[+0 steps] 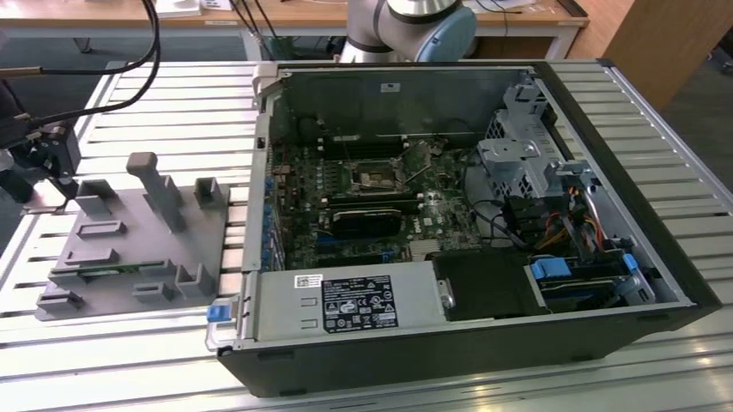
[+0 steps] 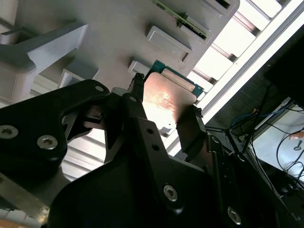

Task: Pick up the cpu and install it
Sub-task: 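Pick up the cpu and move it towards the insertion slot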

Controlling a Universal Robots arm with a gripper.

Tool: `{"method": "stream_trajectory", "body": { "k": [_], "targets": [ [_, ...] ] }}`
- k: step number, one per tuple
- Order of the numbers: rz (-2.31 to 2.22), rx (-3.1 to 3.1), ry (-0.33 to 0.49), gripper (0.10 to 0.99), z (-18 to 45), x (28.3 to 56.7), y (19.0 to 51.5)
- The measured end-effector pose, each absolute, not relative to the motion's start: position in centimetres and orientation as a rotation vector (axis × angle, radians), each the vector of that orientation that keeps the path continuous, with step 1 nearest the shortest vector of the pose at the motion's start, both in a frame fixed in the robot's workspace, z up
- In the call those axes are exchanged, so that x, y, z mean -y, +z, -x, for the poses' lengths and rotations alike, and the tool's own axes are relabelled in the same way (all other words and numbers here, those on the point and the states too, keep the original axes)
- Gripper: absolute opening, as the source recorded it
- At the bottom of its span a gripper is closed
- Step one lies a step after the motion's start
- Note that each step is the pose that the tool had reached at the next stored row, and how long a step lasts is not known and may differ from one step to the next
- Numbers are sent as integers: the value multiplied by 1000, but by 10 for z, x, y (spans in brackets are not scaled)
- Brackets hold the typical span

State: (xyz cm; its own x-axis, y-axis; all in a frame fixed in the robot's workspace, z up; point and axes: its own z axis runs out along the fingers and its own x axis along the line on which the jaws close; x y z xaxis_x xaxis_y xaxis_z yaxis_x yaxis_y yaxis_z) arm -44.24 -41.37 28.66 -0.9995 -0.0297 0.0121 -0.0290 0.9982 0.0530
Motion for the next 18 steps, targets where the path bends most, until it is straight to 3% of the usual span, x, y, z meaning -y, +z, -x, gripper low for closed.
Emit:
{"method": "stream_trajectory", "body": {
  "k": [18],
  "targets": [
    [-46,3127,-83,529,442,414,293]
  ]
}}
